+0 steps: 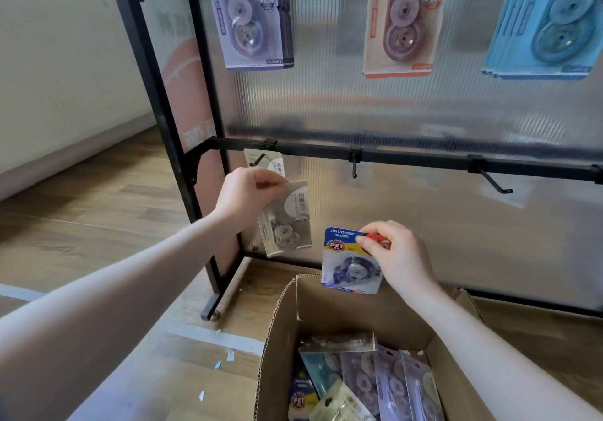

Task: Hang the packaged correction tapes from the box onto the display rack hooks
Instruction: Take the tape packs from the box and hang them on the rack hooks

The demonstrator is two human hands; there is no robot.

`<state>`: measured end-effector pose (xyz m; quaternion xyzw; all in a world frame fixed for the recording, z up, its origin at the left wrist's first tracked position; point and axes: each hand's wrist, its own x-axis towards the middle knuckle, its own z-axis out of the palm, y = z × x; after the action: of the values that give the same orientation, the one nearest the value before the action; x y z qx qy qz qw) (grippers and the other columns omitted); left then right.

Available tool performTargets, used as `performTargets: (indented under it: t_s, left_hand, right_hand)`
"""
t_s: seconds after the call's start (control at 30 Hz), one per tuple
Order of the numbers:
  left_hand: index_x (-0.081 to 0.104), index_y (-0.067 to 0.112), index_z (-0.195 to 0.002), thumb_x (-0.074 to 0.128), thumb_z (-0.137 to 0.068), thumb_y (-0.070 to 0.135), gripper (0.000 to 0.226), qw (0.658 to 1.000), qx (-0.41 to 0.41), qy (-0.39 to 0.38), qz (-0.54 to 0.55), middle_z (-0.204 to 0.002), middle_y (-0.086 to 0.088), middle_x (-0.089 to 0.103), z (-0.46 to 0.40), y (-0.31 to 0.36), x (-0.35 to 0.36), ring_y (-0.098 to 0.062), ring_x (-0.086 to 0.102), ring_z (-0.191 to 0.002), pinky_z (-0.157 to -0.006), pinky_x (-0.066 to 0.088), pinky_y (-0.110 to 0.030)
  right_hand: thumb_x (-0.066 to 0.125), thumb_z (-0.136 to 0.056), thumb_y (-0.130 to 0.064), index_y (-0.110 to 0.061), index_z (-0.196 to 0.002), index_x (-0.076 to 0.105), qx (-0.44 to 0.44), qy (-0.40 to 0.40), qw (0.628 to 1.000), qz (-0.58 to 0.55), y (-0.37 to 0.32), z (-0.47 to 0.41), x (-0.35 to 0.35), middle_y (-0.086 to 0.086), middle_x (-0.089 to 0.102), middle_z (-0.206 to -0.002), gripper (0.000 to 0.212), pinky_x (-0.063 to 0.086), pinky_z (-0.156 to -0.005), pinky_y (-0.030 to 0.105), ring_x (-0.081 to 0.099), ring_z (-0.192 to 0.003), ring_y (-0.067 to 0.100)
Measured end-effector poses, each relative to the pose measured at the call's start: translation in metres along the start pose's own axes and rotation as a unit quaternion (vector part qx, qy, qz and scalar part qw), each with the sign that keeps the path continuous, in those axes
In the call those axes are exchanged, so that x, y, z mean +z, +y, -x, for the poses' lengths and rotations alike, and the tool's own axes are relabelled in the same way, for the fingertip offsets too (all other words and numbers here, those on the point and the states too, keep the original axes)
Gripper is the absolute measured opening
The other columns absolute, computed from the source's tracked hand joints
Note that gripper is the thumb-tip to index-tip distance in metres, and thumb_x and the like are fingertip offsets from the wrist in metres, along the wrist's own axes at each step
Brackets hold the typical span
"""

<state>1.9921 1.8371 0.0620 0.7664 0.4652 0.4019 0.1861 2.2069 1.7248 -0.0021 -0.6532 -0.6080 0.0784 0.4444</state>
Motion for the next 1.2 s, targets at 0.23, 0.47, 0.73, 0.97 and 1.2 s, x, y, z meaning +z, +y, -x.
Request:
performTargets:
  t_s: [0.23,0.47,0.73,0.97,1.2]
  left_hand:
    - [0.073,0.021,-0.09,0.071,-0.079,0.01,0.015,0.999,0.015,0.035,-0.002,-0.081,0.006,0.066,-0.026,-0.009,-0.013,0.008,0.055,-0.068,-0.063,0.041,0.001]
    - [0.074,0.012,-0.093,0.071,-0.078,0.009,0.015,0.999,0.014,0.045,-0.015,-0.085,0.006,0.065,-0.037,-0.023,-0.017,-0.007,0.059,-0.077,-0.074,0.046,-0.014]
    - [0.075,0.016,-0.088,0.072,-0.078,0.017,0.01,0.997,0.015,0.052,-0.061,-0.088,0.002,0.07,-0.057,-0.04,-0.023,-0.013,0.062,-0.082,-0.078,0.049,-0.027]
    - [0.073,0.01,-0.098,0.067,-0.082,0.008,0.017,0.998,0.043,0.019,-0.052,-0.088,0.005,0.065,-0.057,-0.038,-0.034,0.0,0.057,-0.072,-0.07,0.046,-0.009]
    - [0.073,0.011,-0.098,0.066,-0.083,0.008,0.017,0.993,0.089,0.022,-0.068,-0.091,-0.001,0.064,-0.058,-0.048,-0.034,-0.018,0.059,-0.087,-0.08,0.049,-0.029]
  right_hand:
    - [0.064,-0.087,-0.023,-0.011,-0.094,0.068,-0.017,0.013,1.0,-0.001,-0.011,-0.008,0.01,-0.003,0.063,-0.092,0.015,0.046,-0.06,0.017,0.056,-0.084,0.008]
    - [0.063,-0.087,-0.028,-0.013,-0.096,0.068,-0.024,0.012,1.0,0.009,-0.018,-0.012,0.018,-0.003,0.065,-0.097,0.018,0.041,-0.058,0.014,0.057,-0.086,0.007]
    - [0.063,-0.086,-0.027,-0.012,-0.095,0.068,-0.031,-0.002,0.999,0.016,-0.018,-0.013,0.026,-0.004,0.064,-0.094,0.018,0.044,-0.06,0.013,0.056,-0.084,0.007]
    - [0.063,-0.086,-0.028,-0.013,-0.097,0.067,-0.029,-0.011,0.999,0.023,-0.014,-0.014,0.029,-0.003,0.065,-0.097,0.019,0.046,-0.061,0.014,0.055,-0.085,0.004]
    - [0.062,-0.087,-0.028,-0.013,-0.098,0.067,-0.022,-0.017,0.999,0.027,-0.008,-0.014,0.032,-0.001,0.066,-0.099,0.02,0.048,-0.063,0.016,0.056,-0.086,0.006]
